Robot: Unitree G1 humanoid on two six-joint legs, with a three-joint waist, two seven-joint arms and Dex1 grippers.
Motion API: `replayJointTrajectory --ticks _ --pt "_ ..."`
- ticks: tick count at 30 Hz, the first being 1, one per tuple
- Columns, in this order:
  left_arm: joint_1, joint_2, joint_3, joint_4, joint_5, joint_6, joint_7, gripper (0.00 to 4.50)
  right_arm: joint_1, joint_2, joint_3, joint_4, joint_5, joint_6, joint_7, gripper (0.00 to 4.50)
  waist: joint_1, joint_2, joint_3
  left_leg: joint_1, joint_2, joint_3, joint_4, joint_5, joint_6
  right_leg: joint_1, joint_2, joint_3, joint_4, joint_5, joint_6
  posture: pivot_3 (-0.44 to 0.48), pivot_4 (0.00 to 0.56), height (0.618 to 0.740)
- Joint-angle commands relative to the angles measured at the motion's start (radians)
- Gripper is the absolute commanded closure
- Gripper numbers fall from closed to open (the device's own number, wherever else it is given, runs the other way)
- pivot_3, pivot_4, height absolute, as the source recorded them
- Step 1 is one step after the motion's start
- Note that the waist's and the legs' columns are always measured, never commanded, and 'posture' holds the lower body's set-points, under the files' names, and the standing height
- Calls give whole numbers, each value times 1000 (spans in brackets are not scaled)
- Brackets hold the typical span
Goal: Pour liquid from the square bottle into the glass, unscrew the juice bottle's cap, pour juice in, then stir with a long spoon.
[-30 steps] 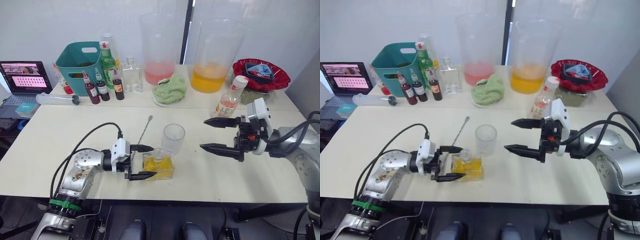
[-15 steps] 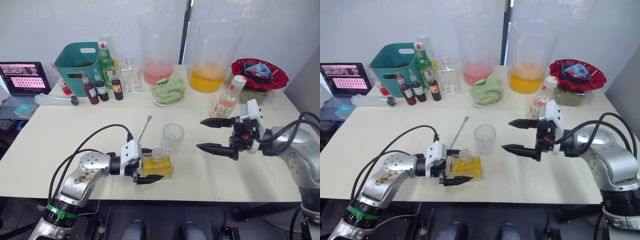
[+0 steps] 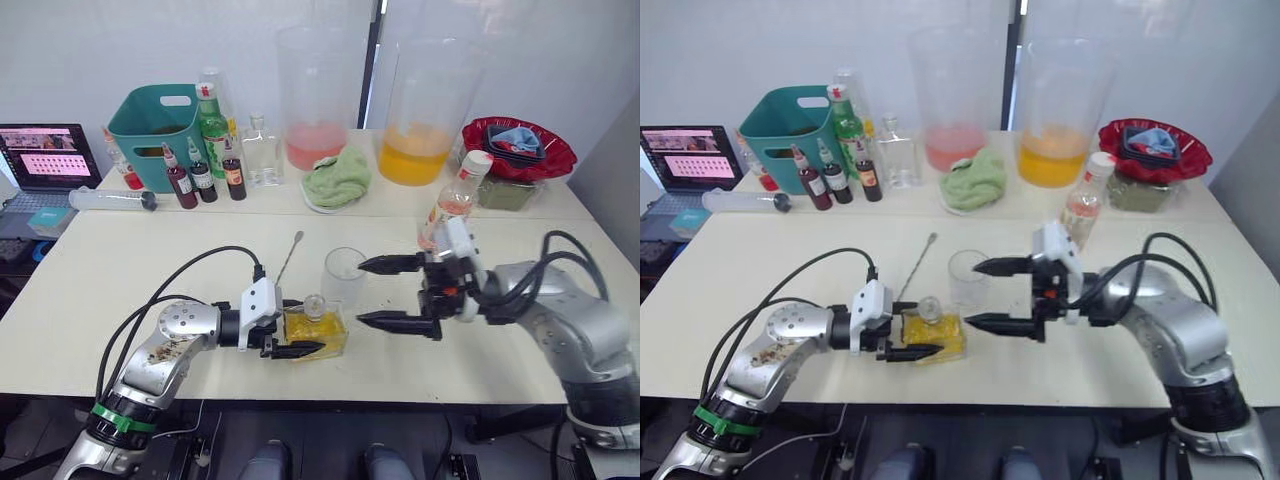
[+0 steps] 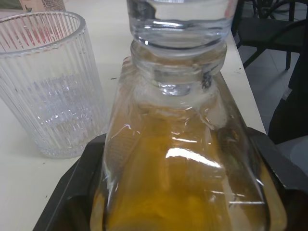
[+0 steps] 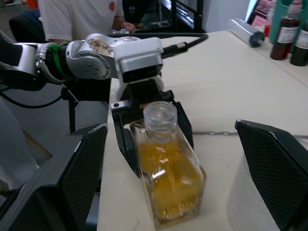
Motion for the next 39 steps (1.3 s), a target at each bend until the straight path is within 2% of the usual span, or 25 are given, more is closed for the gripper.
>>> replayJointTrajectory --ticks 1,10,13,17,21,27,32,39 --pt "-45 3 5 2 5 -23 -15 1708 -35 54 67 -40 -43 -10 -49 0 -1 0 0 0 0 0 0 0 0 0 0 0 0 0 0 0 150 740" --pt "-32 15 -5 0 11 -7 -40 1708 -52 154 184 21 -182 -89 -80 0 -2 0 0 0 0 0 0 0 0 -1 0 0 1 0 0 0 150 740" --pt "-28 19 -6 -1 17 -9 -40 1708 -47 174 192 28 -196 -98 -81 805 -3 0 0 0 0 -1 0 0 0 -1 0 0 1 0 0 0 150 740" --pt "-26 25 0 1 11 -4 -43 1708 -43 178 193 41 -216 -106 -80 2217 -3 0 0 0 0 -1 0 0 0 -1 0 0 1 0 0 0 150 740" --pt "-16 30 -9 -2 11 -11 -56 1708 -42 181 194 50 -232 -115 -79 3442 -4 0 0 1 0 -1 0 0 0 -1 1 0 1 0 0 0 150 740" --pt "-18 12 -10 15 20 -51 -47 1708 -31 188 174 45 -210 -104 -70 3442 -4 0 0 1 0 -1 0 0 0 -1 1 0 1 0 0 0 150 740" --pt "-29 9 -12 33 23 -52 -45 1708 -17 237 101 26 -87 12 -126 3442 -4 0 0 0 0 -1 0 0 0 0 1 0 1 0 0 0 150 740" --pt "-42 0 -17 60 25 -71 -57 1708 -33 221 91 -10 -126 -91 -96 3442 -3 0 0 0 0 -1 0 0 0 -1 1 0 1 0 0 0 150 740"
